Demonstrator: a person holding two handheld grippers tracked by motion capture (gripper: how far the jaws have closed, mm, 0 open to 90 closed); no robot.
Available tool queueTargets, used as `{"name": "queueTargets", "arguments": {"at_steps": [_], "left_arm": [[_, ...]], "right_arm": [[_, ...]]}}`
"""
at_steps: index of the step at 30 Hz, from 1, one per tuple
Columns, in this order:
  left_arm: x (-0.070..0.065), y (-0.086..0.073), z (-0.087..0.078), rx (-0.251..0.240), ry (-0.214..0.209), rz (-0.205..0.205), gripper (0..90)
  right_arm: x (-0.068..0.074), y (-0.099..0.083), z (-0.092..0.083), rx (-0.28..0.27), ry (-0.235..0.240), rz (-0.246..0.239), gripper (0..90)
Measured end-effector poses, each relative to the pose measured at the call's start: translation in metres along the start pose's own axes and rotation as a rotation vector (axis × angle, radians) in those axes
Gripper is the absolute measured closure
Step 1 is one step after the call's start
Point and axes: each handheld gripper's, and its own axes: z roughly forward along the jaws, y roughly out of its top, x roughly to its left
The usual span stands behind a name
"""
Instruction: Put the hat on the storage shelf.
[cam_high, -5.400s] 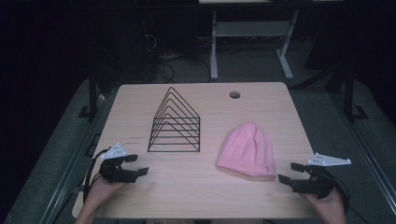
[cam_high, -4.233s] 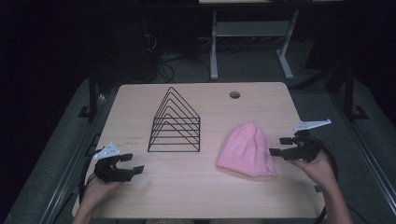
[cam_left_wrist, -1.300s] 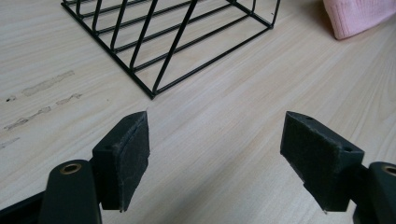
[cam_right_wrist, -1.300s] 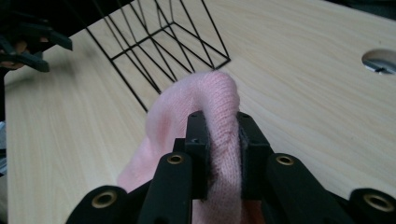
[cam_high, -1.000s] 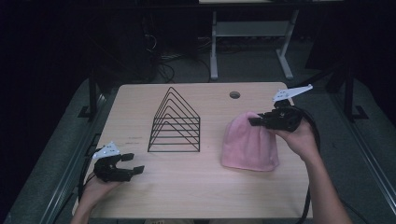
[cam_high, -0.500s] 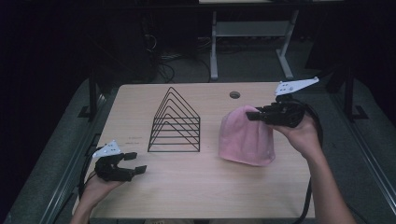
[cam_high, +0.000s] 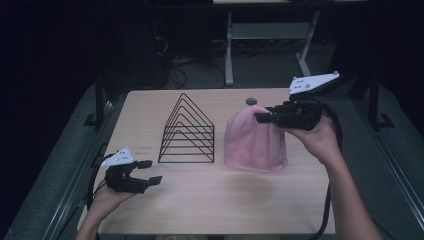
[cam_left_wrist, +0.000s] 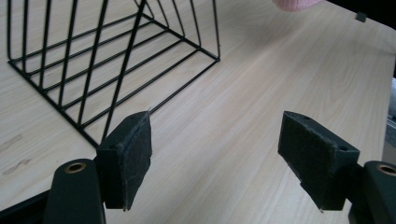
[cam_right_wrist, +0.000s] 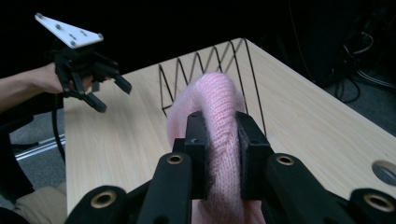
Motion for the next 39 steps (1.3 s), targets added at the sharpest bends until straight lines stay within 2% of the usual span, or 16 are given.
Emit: {"name": "queueTargets", "arguments": {"at_steps": [5,18,25,34,39], "left_arm": [[-0.003,0.006,0.002,0.002,-0.019,0.014,25.6],[-0.008,0.035,0.001,-0.004,-0.054,0.057,25.8],[-0.014,0.050,0.002,-0.030,-0.083,0.082,25.8],[-0.015,0.068,0.006,-0.022,-0.091,0.111,25.8],[-0.016,0.079,0.009,-0.036,-0.134,0.110,25.8]], "right_arm": [[0.008,0.011,0.004,-0.004,0.016,-0.018,77.0],[0.019,0.039,0.021,-0.006,0.044,-0.063,77.1],[0.024,0.058,0.032,-0.016,0.069,-0.093,77.0],[0.030,0.078,0.043,-0.034,0.100,-0.120,77.1],[0.033,0.085,0.051,-0.034,0.114,-0.138,77.1]]}}
